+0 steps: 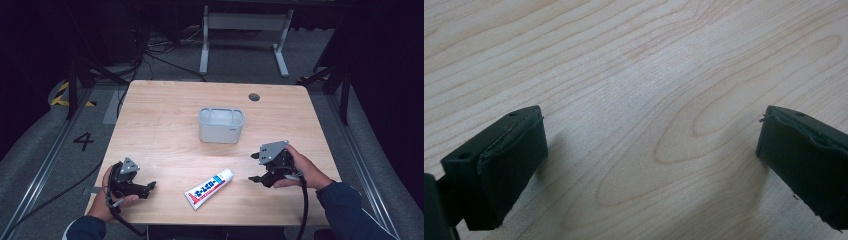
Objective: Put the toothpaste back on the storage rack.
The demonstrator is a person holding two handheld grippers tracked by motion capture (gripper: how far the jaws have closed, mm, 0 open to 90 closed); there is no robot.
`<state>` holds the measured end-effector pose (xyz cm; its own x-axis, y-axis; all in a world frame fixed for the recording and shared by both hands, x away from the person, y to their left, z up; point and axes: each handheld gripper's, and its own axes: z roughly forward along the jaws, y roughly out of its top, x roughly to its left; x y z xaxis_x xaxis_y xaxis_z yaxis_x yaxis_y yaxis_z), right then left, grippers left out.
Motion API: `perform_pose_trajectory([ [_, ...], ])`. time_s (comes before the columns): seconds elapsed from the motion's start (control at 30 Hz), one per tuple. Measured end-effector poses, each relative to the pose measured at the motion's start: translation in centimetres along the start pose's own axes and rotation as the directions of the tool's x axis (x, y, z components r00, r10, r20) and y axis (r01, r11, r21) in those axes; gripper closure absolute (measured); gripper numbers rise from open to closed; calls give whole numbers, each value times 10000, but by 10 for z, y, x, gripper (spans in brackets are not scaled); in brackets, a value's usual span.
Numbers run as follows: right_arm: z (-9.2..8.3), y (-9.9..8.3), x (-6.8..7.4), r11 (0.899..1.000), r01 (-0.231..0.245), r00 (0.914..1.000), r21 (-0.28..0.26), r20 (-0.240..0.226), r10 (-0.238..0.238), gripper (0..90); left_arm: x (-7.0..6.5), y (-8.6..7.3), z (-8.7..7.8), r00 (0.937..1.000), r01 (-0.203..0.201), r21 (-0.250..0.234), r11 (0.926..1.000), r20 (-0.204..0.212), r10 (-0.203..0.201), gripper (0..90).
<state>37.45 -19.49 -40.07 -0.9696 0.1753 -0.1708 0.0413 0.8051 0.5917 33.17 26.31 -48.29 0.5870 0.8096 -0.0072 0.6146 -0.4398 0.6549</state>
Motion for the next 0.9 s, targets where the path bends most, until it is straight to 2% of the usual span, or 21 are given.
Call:
perform_pose_trajectory([
  [0.17, 6, 15, 2, 9988, 464, 9988, 126, -143, -462, 276, 0, 0, 0, 10000, -6, -7, 10000, -4, 6, 5],
  [0.2, 9, 22, 3, 9975, 673, 9975, 190, -217, -669, 276, 0, 0, 0, 10000, 5, -8, 10000, -2, -5, 5],
  [0.23, 9, 22, 3, 9975, 673, 9975, 190, -217, -669, 276, 0, 0, 0, 10000, 1, -6, 10000, -2, -1, 5],
  [0.37, 19, 36, 10, 9917, 1238, 9911, 334, -537, -1219, 279, 0, 0, 0, 10000, -42, -13, 10000, -44, 42, 5],
  [0.5, 27, 43, 16, 9856, 1580, 9849, 596, -816, -1530, 278, 0, 0, 0, 10000, -35, -13, 10000, -31, 35, 5],
  [0.7, 38, 52, 21, 9774, 2016, 9746, 642, -1122, -1937, 278, 0, 0, 0, 10000, -22, -4, 10000, -26, 22, 5],
  [0.77, 39, 54, 22, 9764, 2052, 9738, 680, -1140, -1967, 278, 0, 0, 0, 10000, -9, -3, 10000, -5, 9, 5],
  [0.9, 45, 63, 26, 9691, 2366, 9656, 703, -1281, -2265, 278, 0, 0, 0, 10000, -27, -1, 10000, 6, 27, 5],
])
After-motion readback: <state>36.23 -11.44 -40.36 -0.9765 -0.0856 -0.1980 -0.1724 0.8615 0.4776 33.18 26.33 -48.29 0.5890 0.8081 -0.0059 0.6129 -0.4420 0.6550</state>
